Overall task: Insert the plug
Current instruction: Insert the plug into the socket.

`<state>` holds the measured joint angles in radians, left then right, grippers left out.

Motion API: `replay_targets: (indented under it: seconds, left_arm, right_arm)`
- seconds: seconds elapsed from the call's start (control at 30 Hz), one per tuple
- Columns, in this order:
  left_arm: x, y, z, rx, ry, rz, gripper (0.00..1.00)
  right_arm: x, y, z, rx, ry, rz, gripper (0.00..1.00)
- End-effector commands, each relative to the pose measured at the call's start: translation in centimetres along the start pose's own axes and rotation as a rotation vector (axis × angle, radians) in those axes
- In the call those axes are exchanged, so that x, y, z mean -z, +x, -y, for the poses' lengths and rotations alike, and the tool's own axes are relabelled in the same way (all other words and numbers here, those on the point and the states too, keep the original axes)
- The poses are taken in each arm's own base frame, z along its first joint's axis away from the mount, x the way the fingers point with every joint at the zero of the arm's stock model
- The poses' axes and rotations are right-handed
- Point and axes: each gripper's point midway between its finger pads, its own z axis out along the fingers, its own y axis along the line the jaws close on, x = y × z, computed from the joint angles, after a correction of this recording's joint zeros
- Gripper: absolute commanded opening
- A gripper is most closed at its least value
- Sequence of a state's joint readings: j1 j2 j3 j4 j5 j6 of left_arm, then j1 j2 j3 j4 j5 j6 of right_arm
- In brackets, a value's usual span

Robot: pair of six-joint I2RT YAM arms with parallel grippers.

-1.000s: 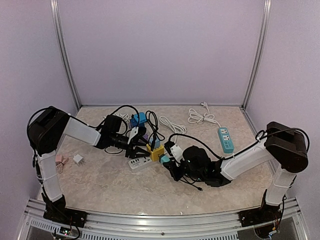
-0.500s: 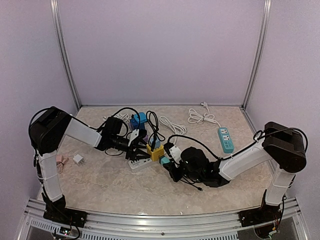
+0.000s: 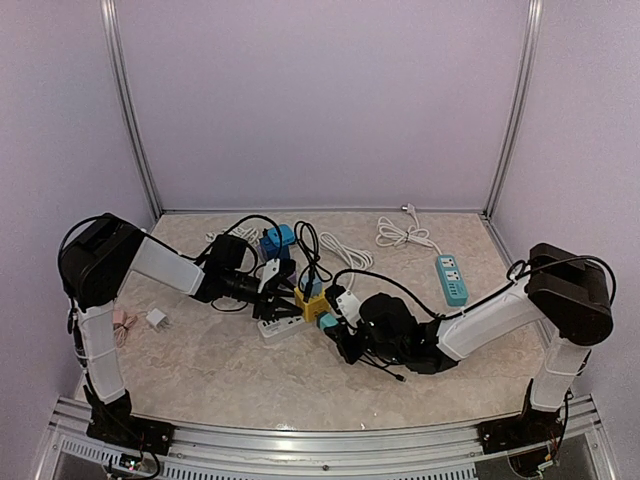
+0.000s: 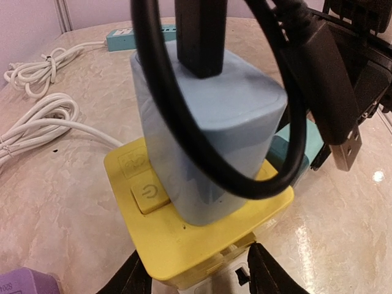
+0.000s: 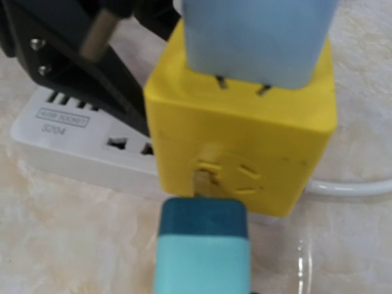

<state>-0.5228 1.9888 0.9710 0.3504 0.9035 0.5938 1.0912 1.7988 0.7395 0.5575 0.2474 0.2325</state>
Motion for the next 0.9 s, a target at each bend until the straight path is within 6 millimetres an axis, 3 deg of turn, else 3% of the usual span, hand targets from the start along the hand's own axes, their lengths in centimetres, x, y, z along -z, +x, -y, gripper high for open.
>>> replay_targets:
  seconds: [0.0, 0.23, 0.53, 0.87]
  left_arm:
    - [-0.8, 0.9, 1.0, 0.024, 0.026, -0.014, 0.51]
    - [-1.0, 1.1, 1.3, 0.01, 0.031, -0.021, 0.5]
    - [-1.6, 1.3, 2.0, -0.03, 0.052, -0.035, 0.49]
    - [-1.9, -0.2, 3.9, -0.058, 0.101, 0.009, 0.47]
  right_arm:
    - [0.7, -3.1, -0.5, -0.009, -0.007, 0.075, 0.0]
    - [0.4, -2.5, 0.4, -0.013, 0.037, 0.055, 0.0]
    - [0.5, -4.1, 2.0, -0.06, 0.121, 0.077, 0.0]
    - [-0.5, -5.3, 1.5, -0.089, 0.105, 0.076, 0.0]
